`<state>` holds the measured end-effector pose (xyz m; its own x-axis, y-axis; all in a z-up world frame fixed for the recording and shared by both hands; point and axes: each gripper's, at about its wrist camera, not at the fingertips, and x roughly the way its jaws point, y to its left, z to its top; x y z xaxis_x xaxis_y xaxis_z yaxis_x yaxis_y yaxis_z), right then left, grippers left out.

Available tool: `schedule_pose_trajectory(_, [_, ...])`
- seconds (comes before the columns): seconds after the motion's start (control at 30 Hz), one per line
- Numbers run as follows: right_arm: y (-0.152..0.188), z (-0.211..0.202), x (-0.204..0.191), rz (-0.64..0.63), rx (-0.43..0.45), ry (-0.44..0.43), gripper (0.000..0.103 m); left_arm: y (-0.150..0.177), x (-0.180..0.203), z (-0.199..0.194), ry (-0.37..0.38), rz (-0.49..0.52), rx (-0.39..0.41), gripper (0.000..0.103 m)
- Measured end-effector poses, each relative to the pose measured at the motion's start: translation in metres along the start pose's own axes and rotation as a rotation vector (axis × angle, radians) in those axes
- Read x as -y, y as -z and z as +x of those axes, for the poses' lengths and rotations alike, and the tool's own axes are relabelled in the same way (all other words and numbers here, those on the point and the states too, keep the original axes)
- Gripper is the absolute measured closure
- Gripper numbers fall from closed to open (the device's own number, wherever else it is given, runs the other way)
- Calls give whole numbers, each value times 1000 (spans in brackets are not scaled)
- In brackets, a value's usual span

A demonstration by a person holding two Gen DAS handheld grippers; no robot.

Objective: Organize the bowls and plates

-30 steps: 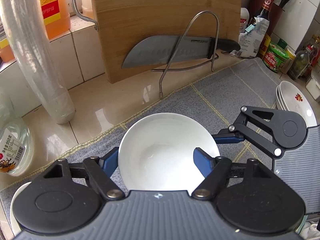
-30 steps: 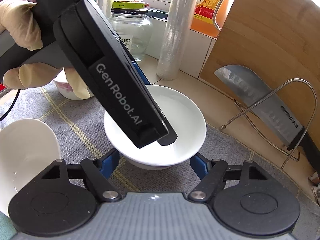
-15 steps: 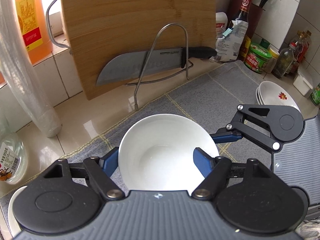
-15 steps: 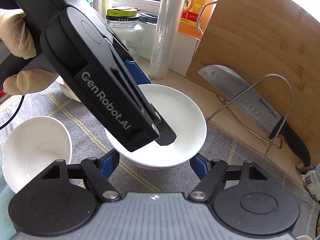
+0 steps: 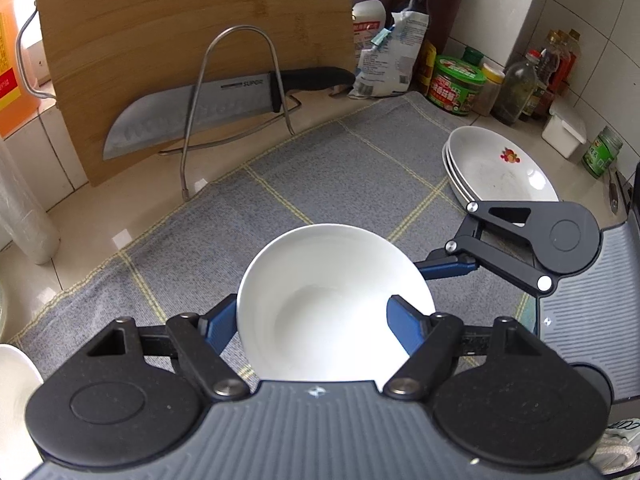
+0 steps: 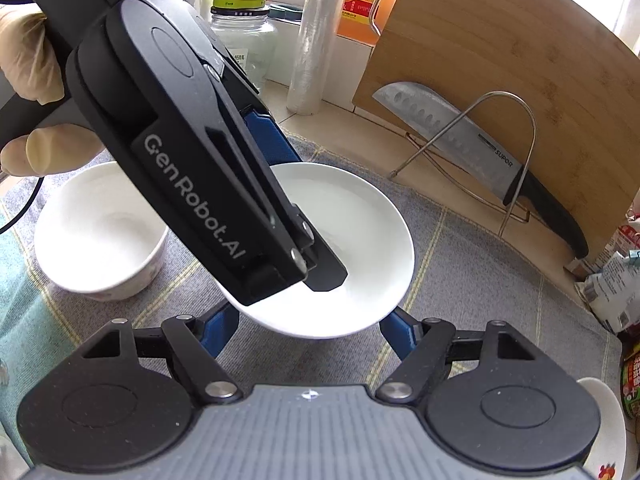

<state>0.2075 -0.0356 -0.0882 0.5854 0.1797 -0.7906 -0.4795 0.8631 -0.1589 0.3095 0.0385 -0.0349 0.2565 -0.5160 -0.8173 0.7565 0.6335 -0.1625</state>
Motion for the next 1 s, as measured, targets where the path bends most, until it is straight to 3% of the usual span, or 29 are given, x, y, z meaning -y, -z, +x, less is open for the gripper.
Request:
schedule_pose_trajectory(0.47, [32, -16, -12, 41, -43, 2, 22, 20, 29, 8, 31, 3, -34, 26])
schedule_pose_trajectory(1.0, [41, -23, -21, 53, -46, -9, 22, 28, 30, 7, 38, -64, -35, 25])
